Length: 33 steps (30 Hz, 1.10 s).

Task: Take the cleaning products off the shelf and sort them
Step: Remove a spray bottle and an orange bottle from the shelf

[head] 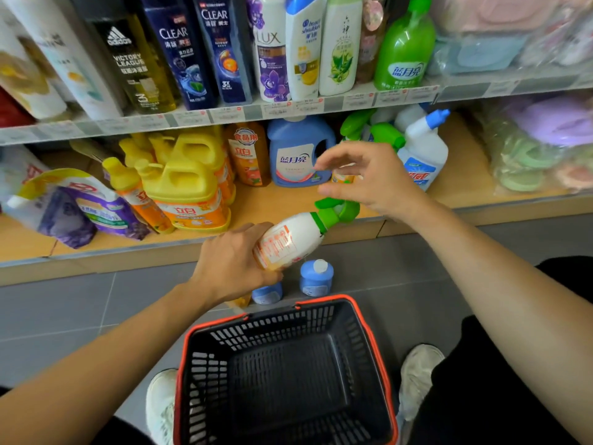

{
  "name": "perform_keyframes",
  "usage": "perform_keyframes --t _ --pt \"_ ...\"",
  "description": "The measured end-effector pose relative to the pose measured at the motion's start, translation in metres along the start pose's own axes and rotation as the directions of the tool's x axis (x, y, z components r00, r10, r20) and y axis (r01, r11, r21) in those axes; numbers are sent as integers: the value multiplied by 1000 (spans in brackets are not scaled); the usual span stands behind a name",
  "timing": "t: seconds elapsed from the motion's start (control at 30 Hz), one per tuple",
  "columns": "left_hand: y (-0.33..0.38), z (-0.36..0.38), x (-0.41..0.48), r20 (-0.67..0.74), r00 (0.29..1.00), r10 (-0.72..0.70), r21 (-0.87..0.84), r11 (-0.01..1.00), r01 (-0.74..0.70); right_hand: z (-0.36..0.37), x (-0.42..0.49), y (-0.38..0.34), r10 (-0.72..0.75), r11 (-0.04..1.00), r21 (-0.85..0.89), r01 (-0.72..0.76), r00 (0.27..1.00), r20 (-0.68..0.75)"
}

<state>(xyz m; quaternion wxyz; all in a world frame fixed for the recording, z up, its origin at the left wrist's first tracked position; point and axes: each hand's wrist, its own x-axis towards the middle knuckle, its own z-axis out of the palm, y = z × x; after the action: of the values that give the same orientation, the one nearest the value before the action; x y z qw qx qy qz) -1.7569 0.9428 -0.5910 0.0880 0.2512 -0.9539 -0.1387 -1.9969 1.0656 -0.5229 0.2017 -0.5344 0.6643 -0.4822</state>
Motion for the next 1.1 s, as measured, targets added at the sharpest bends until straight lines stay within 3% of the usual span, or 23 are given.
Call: perform_keyframes --t 0.2,0.33,0.47,0.53,0.63,0.77,1.1 --pt "-8 -5 0 -50 999 -14 -90 996 9 -11 -2 7 40 999 33 -42 998 47" --pt "-9 -9 3 7 1000 15 -183 983 -13 -8 -2 5 73 975 204 -87 994 78" --pt "-13 -14 7 90 990 108 -324 943 -73 -4 -3 -3 133 808 526 -264 953 274" --pt "-15 -15 8 104 986 131 -342 936 -88 -2 -3 -3 109 749 590 -302 934 340" --pt "-18 -14 7 89 984 155 -331 936 -118 -1 -5 -5 102 722 586 -367 895 435" --pt "-20 -13 5 76 983 169 -321 937 -137 -1 -8 -9 69 764 532 -366 866 496" --pt "-22 -14 6 9 988 156 -286 947 -147 4 -9 -13 3 760 586 -283 902 431"
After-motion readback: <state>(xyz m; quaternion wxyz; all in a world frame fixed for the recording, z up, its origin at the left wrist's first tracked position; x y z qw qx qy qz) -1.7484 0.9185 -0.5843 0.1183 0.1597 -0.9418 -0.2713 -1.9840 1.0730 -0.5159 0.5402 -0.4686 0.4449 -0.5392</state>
